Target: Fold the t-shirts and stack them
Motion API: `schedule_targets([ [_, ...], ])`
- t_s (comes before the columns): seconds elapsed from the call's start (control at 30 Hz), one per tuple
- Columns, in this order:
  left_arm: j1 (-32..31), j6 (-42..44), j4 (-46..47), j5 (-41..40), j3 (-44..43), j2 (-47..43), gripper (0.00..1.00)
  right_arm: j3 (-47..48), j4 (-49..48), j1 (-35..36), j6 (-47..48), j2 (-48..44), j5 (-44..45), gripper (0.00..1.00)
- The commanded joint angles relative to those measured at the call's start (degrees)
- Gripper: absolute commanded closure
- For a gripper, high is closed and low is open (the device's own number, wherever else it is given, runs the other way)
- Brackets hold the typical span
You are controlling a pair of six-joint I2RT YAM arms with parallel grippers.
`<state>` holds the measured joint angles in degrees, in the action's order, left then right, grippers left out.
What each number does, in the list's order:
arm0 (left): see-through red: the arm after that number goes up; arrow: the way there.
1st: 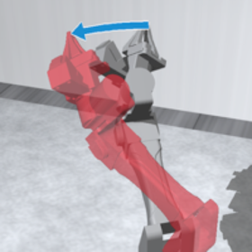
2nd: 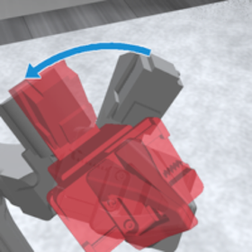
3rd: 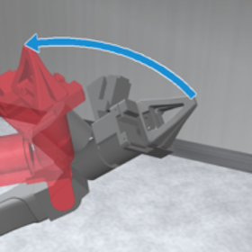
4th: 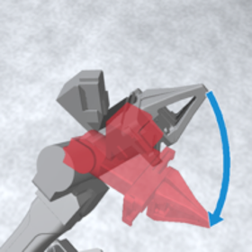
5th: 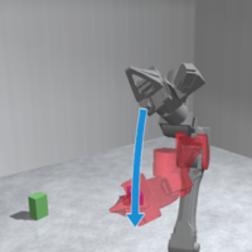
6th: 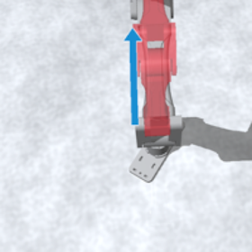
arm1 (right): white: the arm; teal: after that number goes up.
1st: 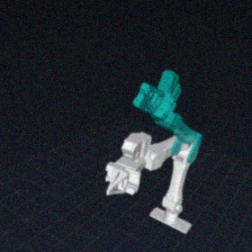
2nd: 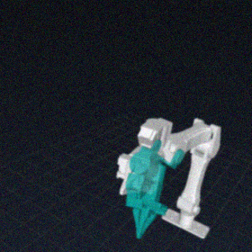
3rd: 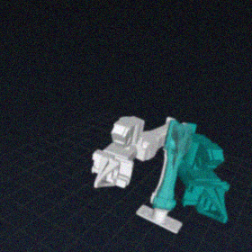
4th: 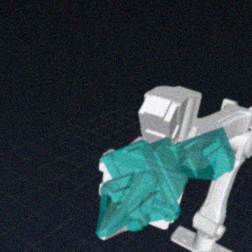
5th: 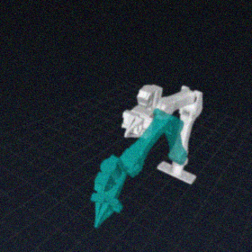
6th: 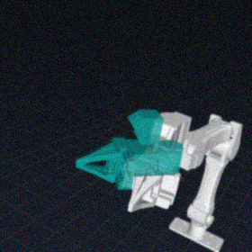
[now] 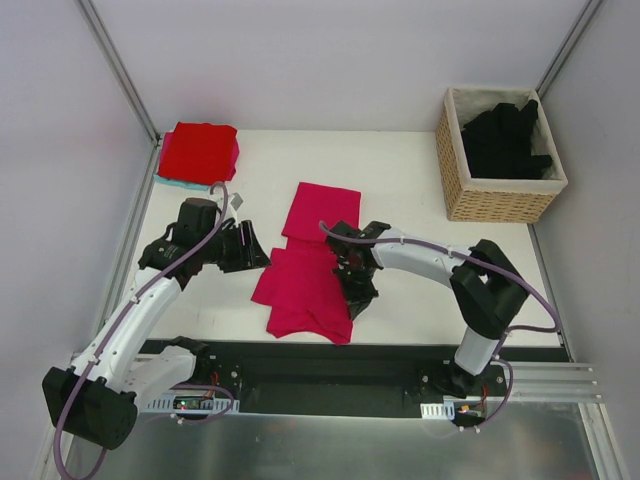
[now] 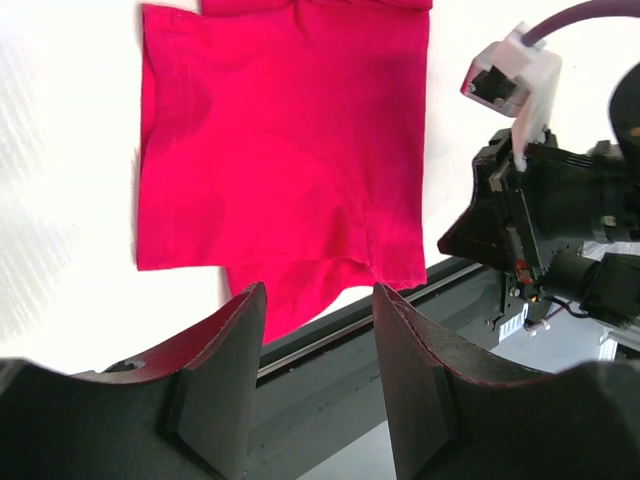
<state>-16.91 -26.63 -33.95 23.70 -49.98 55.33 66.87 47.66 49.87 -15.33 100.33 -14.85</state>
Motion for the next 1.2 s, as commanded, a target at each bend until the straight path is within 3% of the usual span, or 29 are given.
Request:
schedule_targets([
  [0.0, -0.32, -1.05, -0.85, -2.34, 0.67, -2.07, 0.53, 5.02, 6.04, 1.28, -2.42, -3.21, 1.15, 0.99],
  [0.27, -0.32, -2.02, -1.03, -4.98, 0.32, -0.49, 0.54, 2.75, 1.84, 3.66, -0.93, -5.23, 6.48, 0.99],
  [0.43, -0.32, -1.41, -0.85, -5.60, -0.56, 0.74, 0.54, -8.06, -11.95, 4.53, -1.10, -7.25, 8.26, 0.99],
  [0.67, -0.32, -2.37, -0.32, -4.63, -0.65, 2.24, 0.56, -15.89, -26.82, 6.03, -1.28, -11.12, 17.92, 0.99],
  [0.77, -0.32, -2.20, -0.23, -4.28, -1.35, 2.41, 0.58, -15.02, -26.92, 6.29, -1.10, -12.79, 18.54, 0.99],
  [0.97, -0.32, -2.46, -0.23, -4.11, -1.53, 3.64, 0.60, -7.38, -13.39, 9.37, -0.49, -16.04, 24.86, 0.99],
  [1.17, -0.32, -2.46, -0.32, -4.19, -2.14, 5.05, 0.62, -9.74, -17.32, 10.07, -2.07, -16.32, 21.54, 0.99],
])
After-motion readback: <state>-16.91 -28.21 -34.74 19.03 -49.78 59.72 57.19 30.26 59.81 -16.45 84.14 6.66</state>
